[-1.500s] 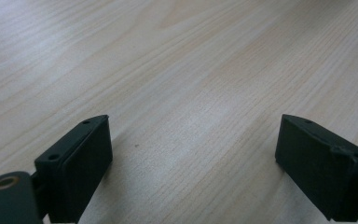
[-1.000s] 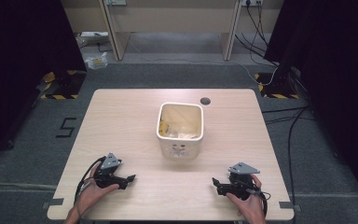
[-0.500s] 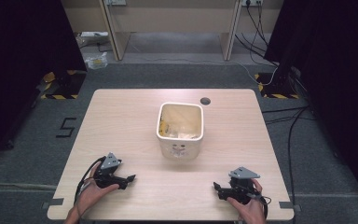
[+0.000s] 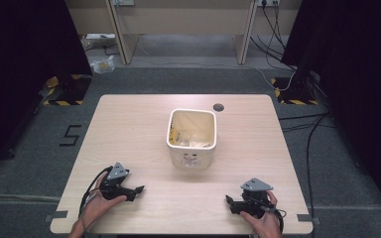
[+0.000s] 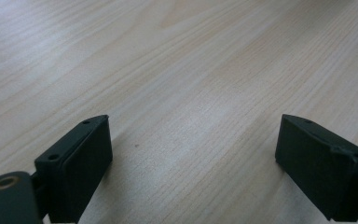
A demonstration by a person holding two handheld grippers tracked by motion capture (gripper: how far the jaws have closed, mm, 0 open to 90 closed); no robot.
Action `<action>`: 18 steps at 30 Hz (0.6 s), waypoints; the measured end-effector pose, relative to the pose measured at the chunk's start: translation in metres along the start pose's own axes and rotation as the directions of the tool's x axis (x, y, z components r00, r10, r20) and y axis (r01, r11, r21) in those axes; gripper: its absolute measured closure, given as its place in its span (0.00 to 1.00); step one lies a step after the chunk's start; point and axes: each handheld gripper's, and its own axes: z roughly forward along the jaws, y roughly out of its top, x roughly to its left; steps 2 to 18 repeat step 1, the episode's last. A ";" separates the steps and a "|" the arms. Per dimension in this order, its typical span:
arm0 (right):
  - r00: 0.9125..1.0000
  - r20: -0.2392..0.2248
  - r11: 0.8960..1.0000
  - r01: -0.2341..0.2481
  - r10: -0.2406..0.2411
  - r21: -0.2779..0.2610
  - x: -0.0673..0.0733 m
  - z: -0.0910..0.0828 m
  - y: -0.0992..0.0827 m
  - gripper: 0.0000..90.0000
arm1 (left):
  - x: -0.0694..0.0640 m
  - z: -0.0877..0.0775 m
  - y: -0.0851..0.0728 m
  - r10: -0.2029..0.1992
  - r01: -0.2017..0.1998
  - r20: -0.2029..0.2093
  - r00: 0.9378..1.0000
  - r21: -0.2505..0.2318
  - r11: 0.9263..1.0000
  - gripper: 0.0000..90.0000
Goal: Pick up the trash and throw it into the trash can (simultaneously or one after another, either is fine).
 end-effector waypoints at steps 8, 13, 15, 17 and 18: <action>1.000 0.000 1.000 -0.001 0.001 0.000 0.000 0.000 0.000 0.13 | 0.000 0.000 0.000 0.000 0.000 0.000 1.000 0.000 1.000 0.11; 1.000 0.000 1.000 -0.001 0.001 0.000 0.000 0.000 0.000 0.13 | 0.000 0.000 0.000 0.000 0.000 0.000 1.000 0.000 1.000 0.11; 1.000 0.000 1.000 -0.001 0.001 0.000 0.000 0.000 0.000 0.13 | 0.000 0.000 0.000 0.000 0.000 0.000 1.000 0.000 1.000 0.11; 1.000 0.000 1.000 -0.001 0.001 0.000 0.000 0.000 0.000 0.13 | 0.000 0.000 0.000 0.000 0.000 0.000 1.000 0.000 1.000 0.11; 1.000 0.000 1.000 -0.001 0.001 0.000 0.000 0.000 0.000 0.13 | 0.000 0.000 0.000 0.000 0.000 0.000 1.000 0.000 1.000 0.11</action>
